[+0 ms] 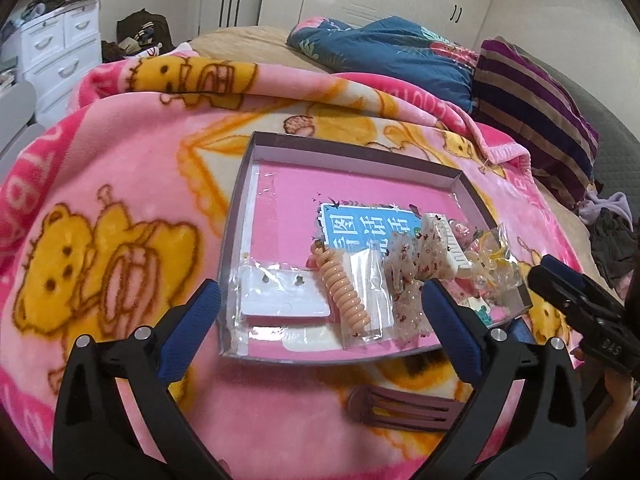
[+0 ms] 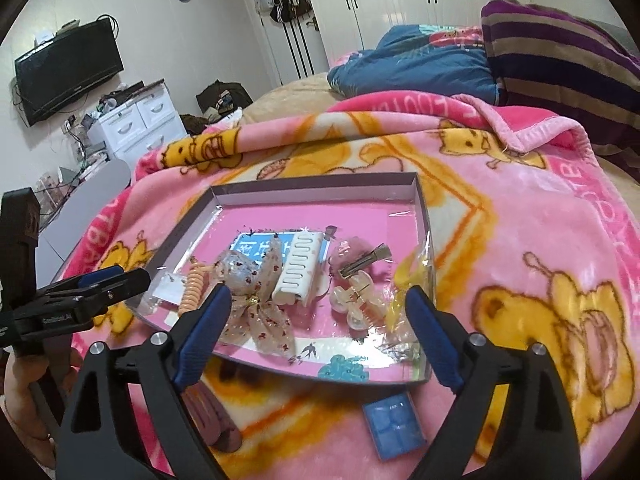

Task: Organize jewelry
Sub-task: 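Grasp the maroon snap clip with the left tool while the right grasps the blue case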

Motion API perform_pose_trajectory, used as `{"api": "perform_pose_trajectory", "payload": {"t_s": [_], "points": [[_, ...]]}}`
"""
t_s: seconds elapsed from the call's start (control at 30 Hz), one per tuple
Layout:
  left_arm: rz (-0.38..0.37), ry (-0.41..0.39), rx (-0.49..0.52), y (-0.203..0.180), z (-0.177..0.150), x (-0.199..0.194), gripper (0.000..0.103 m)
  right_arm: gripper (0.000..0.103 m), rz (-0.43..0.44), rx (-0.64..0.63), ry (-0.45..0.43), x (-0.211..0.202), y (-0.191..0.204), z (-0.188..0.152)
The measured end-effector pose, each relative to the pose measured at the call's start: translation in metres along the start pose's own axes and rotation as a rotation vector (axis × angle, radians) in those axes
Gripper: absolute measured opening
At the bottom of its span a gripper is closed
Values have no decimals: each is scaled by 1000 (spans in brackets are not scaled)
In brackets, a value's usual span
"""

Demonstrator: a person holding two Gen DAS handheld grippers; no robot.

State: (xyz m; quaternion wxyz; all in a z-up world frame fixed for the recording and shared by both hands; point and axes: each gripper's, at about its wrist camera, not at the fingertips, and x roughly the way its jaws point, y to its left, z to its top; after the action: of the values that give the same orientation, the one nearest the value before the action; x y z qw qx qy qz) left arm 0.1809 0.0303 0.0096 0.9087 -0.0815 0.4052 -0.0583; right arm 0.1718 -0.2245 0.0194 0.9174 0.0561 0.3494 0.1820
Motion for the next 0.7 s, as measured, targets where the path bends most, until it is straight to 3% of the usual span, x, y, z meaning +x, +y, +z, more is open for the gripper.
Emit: {"api": "perform_pose_trajectory", "payload": {"t_s": [0.7], "points": [[4, -68, 15, -19, -24, -56, 94, 95, 38, -57, -57, -65, 10, -20]]}}
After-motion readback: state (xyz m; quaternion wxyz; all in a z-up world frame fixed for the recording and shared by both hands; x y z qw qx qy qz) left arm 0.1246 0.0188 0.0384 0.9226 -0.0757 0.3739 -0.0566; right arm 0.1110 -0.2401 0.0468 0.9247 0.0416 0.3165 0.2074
